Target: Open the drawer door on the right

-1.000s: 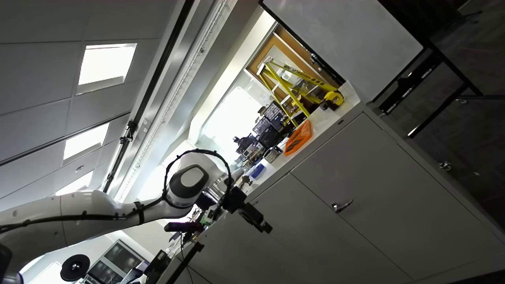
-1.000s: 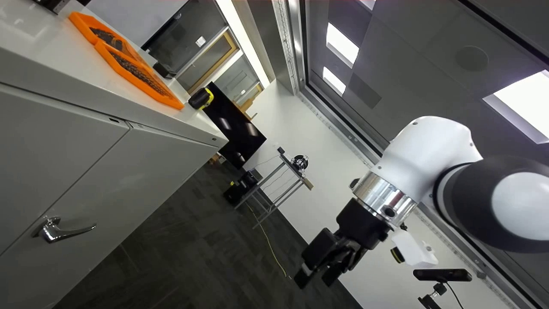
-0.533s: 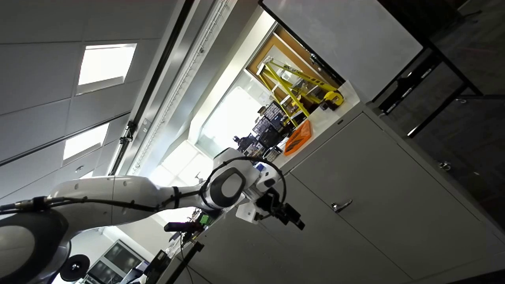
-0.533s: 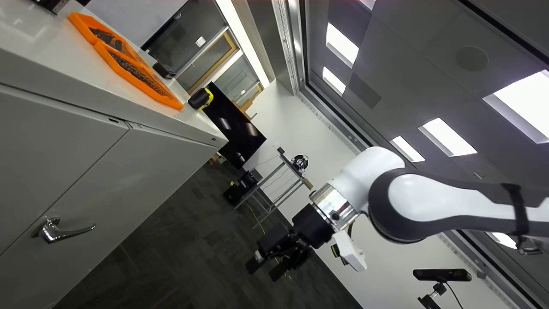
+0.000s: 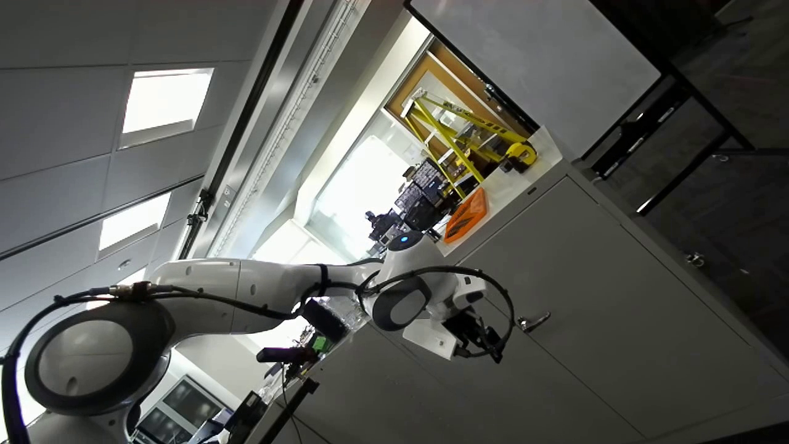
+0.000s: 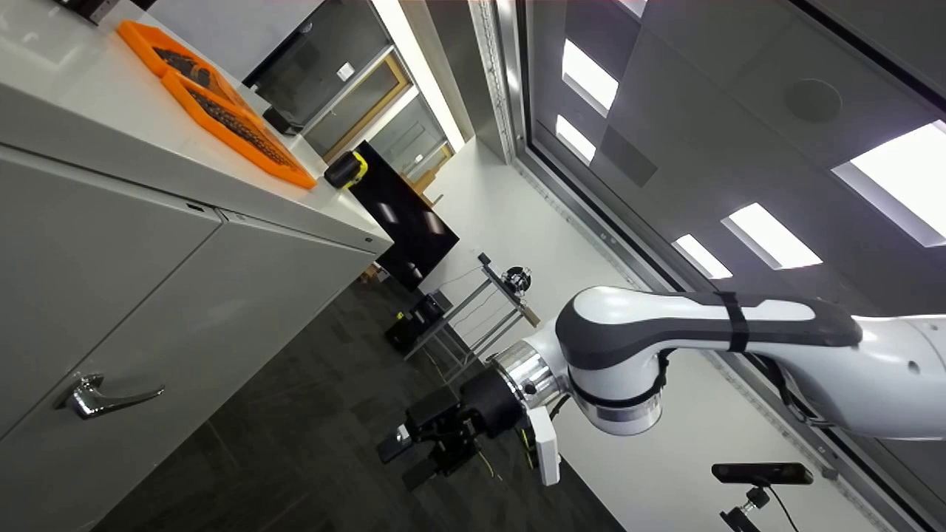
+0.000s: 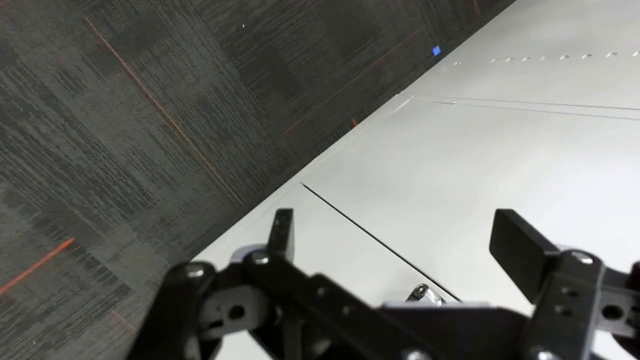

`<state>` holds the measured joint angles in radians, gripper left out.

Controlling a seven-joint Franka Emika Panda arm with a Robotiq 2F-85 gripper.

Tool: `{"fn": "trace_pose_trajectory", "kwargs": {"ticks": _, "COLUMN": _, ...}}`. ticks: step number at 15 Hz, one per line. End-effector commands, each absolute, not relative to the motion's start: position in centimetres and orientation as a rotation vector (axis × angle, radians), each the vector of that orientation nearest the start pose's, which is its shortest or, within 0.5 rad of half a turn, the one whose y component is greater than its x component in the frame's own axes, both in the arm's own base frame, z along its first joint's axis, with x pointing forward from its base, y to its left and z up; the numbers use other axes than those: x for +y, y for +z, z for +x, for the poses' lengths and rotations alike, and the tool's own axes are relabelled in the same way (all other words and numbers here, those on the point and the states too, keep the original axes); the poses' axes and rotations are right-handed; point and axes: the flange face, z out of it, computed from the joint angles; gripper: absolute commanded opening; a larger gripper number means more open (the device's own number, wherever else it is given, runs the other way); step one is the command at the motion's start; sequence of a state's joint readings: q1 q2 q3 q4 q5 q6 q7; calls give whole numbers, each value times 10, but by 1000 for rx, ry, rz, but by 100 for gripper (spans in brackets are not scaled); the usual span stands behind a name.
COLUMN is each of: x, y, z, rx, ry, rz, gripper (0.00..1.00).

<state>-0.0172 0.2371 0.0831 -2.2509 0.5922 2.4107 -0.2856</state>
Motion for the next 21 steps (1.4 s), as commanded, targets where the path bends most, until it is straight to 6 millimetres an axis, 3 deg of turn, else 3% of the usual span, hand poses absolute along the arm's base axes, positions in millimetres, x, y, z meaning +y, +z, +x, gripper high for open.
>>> {"fn": "trace_pose_trajectory", "kwargs": {"ticks": 1, "x": 37, "y": 250, "z": 534, "rx": 158, "ry": 60, "rz": -2738, "gripper": 100}}
{"fn": "trace_pose_trajectory", "kwargs": {"ticks": 4, "x": 38, "y": 247, "z": 536, "rx": 160, "ry": 65, "rz": -2737, "gripper": 100}}
{"fn": "trace_pose_trajectory", "kwargs": {"ticks": 8, "x": 37, "y": 233, "z": 550, "rx": 237, "ry": -26, "rz": -2508, "gripper": 100}}
{"fn": "trace_pose_trajectory", "kwargs": {"ticks": 17, "x": 22, "y": 123, "z": 571, "rx": 451, "ry": -349, "rz": -2056, "gripper": 100}}
{"fn": "trace_pose_trajectory", "kwargs": {"ticks": 21, "x": 26, "y": 88, "z": 578, "rx": 493, "ry": -470, "rz": -1841, "gripper": 100}}
